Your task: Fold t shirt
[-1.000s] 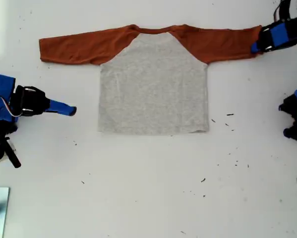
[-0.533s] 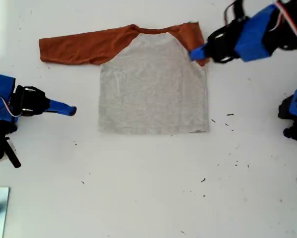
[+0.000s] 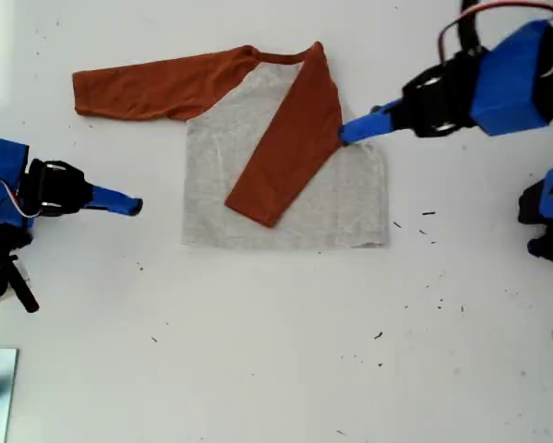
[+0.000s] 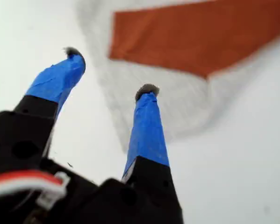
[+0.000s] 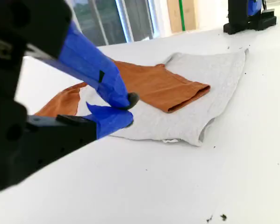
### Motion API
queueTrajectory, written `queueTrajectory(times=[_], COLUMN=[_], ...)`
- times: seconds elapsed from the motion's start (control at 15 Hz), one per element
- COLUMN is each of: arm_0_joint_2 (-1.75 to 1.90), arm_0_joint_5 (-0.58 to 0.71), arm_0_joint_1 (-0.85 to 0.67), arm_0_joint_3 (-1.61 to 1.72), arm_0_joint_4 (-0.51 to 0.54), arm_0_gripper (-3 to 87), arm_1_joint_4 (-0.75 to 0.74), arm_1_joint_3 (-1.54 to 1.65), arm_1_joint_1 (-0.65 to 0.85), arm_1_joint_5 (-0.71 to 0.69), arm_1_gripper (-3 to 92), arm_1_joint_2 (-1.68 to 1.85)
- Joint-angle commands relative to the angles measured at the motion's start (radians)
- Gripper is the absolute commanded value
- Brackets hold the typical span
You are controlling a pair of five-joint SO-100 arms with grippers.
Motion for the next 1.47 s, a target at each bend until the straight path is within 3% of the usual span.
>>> queueTrajectory(times=[0.0, 0.13, 0.2, 0.27, 0.4, 0.53, 0.67, 0.73, 0.8, 1.0, 1.13, 1.27, 1.4], arm_0_joint_2=[0.009, 0.009, 0.009, 0.009, -0.164, -0.733, -0.966, -1.039, -1.078, -1.092, -1.086, -1.029, -1.022], arm_0_joint_5=[0.002, 0.003, 0.008, -0.028, -0.186, -0.282, -0.311, -0.272, -0.204, -0.031, 0.015, 0.057, 0.107], arm_0_joint_1=[-0.011, -0.020, 0.012, 0.018, -0.015, -0.095, -0.259, -0.380, -0.492, -0.761, -0.862, -0.908, -1.032], arm_0_joint_3=[0.011, 0.009, 0.008, 0.008, -0.138, -0.620, -1.006, -1.134, -1.207, -1.192, -1.143, -1.085, -0.954], arm_0_joint_4=[-0.003, -0.008, -0.074, -0.123, -0.109, 0.077, 0.333, 0.476, 0.546, 0.551, 0.528, 0.433, 0.342], arm_0_gripper=[3.3, -0.3, -0.3, -0.3, -0.4, -0.3, -0.3, -0.3, -0.2, -0.3, 20.9, 26.9, 26.3], arm_1_joint_4=[-0.041, 0.014, 0.032, 0.020, -0.014, -0.044, -0.057, -0.049, -0.046, -0.014, 0.012, 0.015, 0.015], arm_1_joint_3=[0.456, 0.772, 0.887, 0.957, 1.020, 1.054, 1.094, 1.095, 1.101, 1.115, 1.126, 1.129, 1.129], arm_1_joint_1=[0.072, 0.084, 0.080, 0.063, 0.052, 0.052, 0.052, 0.052, 0.055, 0.063, 0.061, 0.063, 0.063], arm_1_joint_5=[0.031, 0.106, 0.130, 0.143, 0.140, 0.118, 0.115, 0.107, 0.104, 0.095, 0.098, 0.098, 0.097], arm_1_gripper=[13.9, 3.7, 3.7, 3.6, 3.5, 3.5, 3.5, 3.5, 3.5, 3.5, 3.5, 3.5, 3.5], arm_1_joint_2=[0.446, 0.735, 0.816, 0.841, 0.831, 0.833, 0.844, 0.857, 0.870, 0.933, 0.983, 0.989, 0.992])
